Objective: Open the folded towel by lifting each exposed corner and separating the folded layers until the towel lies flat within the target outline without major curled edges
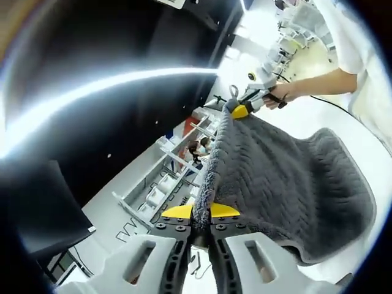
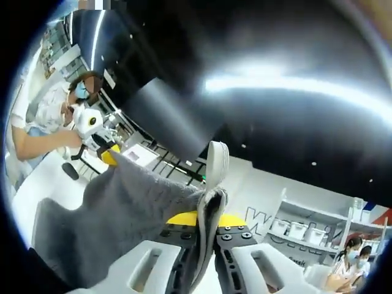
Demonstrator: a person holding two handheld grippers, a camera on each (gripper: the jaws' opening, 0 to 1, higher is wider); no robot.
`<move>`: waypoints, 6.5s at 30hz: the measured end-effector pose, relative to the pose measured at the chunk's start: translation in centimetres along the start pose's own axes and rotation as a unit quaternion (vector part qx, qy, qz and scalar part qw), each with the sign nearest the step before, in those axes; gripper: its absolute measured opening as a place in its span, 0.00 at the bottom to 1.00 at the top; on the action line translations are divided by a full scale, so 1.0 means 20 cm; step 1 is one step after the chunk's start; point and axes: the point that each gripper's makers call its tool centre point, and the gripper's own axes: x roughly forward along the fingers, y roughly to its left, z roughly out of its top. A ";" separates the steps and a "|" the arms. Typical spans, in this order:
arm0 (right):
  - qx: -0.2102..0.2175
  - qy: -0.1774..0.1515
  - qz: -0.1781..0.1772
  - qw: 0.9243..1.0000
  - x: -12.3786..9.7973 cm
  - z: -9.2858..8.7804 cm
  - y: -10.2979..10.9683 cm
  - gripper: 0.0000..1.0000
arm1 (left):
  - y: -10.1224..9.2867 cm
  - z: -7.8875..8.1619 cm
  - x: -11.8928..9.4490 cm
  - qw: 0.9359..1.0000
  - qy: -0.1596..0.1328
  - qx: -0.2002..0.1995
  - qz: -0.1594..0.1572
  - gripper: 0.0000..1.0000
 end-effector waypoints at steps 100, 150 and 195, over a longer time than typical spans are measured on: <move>0.087 0.139 0.058 0.985 -0.04 -0.77 0.16 0.02 | -0.44 -0.44 0.22 0.982 0.119 0.060 -0.136 0.08; -0.161 0.341 0.173 0.910 -0.20 -1.17 0.48 0.00 | -0.83 -0.80 0.31 0.962 0.209 0.019 -0.176 0.06; -0.227 0.268 0.162 0.922 -0.06 -1.09 0.37 0.00 | -0.59 -0.91 0.53 0.968 0.198 -0.040 -0.148 0.07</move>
